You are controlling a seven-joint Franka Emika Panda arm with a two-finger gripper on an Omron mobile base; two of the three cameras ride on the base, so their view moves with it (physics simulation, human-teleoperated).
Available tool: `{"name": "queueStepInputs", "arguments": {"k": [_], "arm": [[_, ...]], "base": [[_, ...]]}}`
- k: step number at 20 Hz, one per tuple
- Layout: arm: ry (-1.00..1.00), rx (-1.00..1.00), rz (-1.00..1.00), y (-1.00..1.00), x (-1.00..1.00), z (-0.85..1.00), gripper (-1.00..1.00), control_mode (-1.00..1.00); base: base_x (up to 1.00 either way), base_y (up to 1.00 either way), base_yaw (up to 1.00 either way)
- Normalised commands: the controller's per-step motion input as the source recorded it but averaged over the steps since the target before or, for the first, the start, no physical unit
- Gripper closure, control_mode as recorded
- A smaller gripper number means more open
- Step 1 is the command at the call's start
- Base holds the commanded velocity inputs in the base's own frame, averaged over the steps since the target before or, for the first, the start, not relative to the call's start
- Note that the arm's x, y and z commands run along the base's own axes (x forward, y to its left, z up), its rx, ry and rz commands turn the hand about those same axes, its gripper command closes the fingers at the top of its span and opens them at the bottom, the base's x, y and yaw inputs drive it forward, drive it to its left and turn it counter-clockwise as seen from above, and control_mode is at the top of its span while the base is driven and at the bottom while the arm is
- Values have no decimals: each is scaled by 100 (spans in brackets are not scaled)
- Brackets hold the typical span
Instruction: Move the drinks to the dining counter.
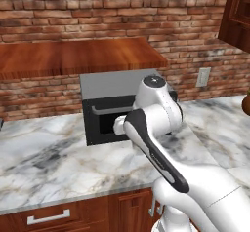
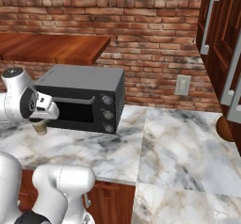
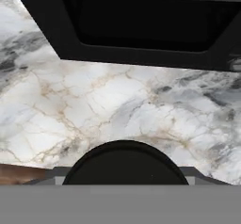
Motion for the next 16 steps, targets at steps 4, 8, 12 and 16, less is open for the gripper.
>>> {"name": "queueStepInputs", "arguments": {"k": [4,8,12,16], "arm": [[2,0,0,0,-17,8,100,100],[0,0,0,0,0,0,100,100],[0,0,0,0,0,0,100,100],[0,0,0,0,0,0,100,100]], "base": [[-67,0,0],[-100,2,3],[-96,71,17],[-32,78,62]]}}
